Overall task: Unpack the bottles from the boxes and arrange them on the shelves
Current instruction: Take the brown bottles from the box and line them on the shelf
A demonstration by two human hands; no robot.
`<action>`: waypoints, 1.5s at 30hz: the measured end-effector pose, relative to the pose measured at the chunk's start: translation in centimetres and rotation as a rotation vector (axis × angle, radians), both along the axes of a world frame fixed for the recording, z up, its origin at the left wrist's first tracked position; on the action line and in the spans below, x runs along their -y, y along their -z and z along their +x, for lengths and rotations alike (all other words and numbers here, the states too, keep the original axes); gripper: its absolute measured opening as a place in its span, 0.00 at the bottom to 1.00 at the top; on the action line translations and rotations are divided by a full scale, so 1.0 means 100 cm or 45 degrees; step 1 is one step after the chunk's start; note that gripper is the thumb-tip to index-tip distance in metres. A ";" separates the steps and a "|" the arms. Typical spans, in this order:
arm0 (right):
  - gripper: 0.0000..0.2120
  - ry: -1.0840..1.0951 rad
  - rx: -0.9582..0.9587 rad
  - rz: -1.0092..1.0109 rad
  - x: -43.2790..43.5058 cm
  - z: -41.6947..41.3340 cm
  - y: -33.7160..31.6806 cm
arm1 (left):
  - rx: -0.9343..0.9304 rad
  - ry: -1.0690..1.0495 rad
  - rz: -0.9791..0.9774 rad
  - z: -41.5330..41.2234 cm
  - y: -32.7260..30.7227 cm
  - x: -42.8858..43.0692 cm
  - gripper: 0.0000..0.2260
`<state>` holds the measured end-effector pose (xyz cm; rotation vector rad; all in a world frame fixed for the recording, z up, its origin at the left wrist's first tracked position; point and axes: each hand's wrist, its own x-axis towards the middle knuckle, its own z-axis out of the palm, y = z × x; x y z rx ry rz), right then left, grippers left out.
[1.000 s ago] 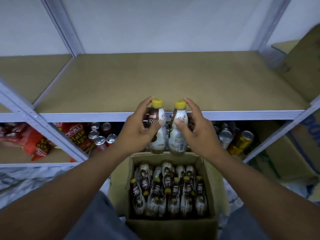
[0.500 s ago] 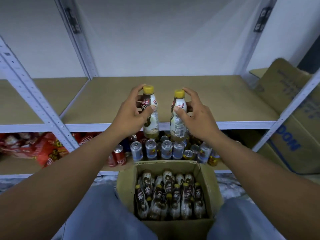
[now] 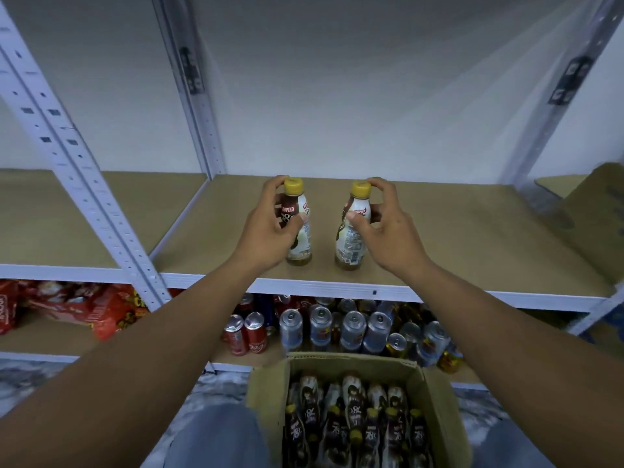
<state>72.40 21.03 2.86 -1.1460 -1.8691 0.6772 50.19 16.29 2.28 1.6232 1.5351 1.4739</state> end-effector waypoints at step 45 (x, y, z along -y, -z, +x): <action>0.39 -0.139 -0.036 -0.189 -0.117 -0.072 0.092 | 0.019 -0.108 -0.188 -0.039 0.092 -0.103 0.38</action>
